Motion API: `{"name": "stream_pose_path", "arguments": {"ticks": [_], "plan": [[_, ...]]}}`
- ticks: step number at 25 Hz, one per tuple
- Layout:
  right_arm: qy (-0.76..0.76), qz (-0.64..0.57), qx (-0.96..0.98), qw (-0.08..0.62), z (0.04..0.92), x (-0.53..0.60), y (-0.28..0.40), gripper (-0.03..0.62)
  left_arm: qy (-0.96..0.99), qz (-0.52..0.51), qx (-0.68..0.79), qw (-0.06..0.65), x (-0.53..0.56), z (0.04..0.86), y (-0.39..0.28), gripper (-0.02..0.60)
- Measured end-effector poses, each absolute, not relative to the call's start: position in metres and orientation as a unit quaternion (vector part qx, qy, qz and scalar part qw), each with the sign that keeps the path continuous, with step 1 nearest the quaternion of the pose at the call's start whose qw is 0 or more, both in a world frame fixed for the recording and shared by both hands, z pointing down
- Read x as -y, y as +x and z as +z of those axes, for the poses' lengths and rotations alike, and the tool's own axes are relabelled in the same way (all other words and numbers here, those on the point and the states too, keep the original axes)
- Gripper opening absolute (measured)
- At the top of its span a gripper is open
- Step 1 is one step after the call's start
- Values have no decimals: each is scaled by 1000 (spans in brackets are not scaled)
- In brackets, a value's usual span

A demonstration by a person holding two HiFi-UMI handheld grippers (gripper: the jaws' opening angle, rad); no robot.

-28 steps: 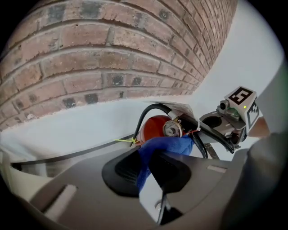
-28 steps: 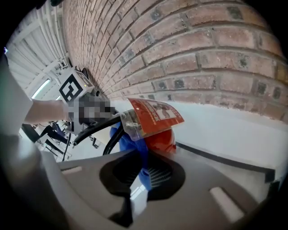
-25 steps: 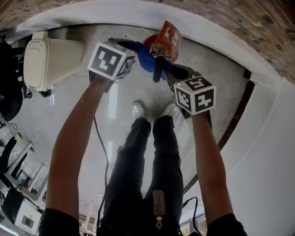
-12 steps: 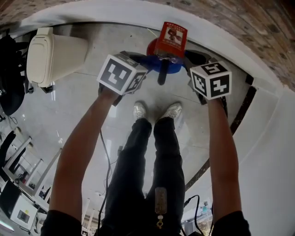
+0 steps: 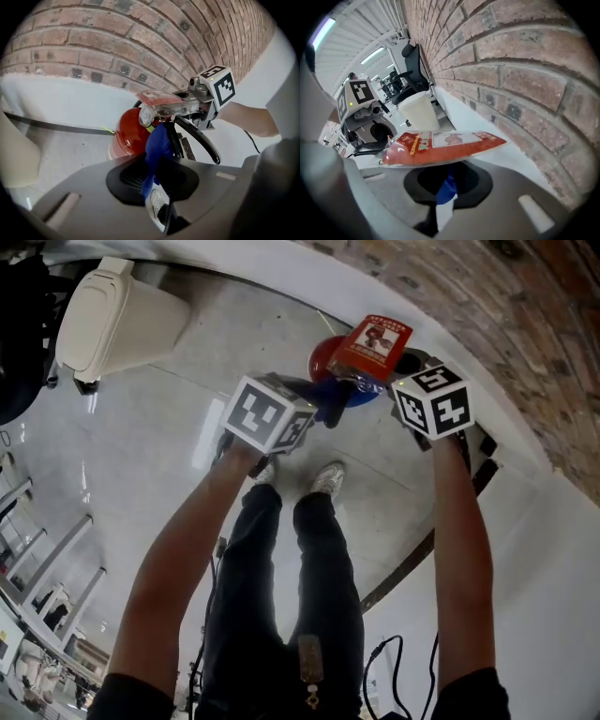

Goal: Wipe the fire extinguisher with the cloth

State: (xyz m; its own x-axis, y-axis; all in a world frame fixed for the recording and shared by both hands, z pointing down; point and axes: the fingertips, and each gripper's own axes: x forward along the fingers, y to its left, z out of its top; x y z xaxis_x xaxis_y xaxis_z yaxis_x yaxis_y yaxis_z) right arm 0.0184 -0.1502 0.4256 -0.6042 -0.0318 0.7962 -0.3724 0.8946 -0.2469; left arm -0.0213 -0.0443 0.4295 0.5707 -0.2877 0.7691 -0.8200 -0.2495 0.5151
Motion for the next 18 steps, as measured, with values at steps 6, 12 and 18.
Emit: {"name": "stream_pose_path", "arguments": {"ticks": [6,12,18], "plan": [[121,222,870,423,427,142,24,23,739,280,384,478,48,430,-39,54],[140,280,852,420,434,101,48,21,744,341,375,436,66,430,-61,54],[174,352,838,379,437,57,42,21,755,418,332,381,88,434,-74,52]]}}
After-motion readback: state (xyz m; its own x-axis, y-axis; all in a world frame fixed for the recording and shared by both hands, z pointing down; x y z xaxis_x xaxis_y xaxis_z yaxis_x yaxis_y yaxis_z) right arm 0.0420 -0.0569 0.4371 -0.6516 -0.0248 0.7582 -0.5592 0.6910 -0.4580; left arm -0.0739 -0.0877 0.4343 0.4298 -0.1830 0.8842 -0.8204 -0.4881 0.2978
